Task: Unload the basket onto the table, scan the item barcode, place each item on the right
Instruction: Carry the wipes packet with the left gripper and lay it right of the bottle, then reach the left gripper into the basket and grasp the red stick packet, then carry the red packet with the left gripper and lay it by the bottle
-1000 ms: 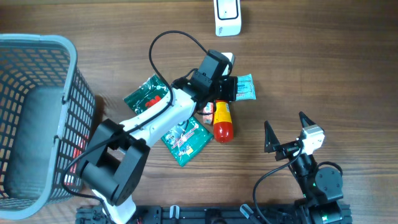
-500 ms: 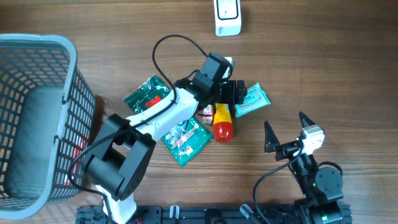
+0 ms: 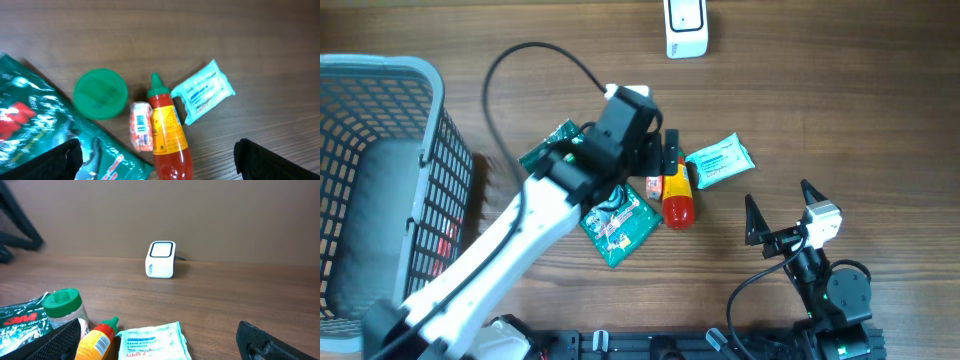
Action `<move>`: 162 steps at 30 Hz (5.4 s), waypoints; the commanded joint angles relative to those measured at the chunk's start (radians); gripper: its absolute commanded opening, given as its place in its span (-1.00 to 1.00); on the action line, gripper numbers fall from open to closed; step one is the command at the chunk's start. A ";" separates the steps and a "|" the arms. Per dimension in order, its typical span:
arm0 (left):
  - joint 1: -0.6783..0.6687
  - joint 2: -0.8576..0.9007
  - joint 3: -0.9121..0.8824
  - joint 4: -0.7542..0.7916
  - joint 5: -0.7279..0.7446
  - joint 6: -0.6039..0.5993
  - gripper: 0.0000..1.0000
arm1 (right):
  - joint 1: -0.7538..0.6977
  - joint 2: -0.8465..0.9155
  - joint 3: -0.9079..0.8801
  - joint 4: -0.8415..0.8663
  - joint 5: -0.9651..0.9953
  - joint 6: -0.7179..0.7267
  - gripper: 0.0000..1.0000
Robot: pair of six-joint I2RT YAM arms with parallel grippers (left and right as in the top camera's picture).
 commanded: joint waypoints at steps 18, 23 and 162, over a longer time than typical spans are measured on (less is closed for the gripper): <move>1.029 -0.243 0.430 -0.575 -0.192 -0.299 1.00 | 0.003 -0.004 -0.001 0.002 -0.001 -0.011 0.99; 1.264 -0.087 0.430 -0.747 -0.098 -0.306 1.00 | 0.003 -0.004 -0.001 0.002 -0.001 -0.011 0.99; -0.125 0.378 0.023 -0.024 -0.051 -0.687 -0.92 | 0.003 -0.004 -0.001 0.002 -0.001 -0.011 1.00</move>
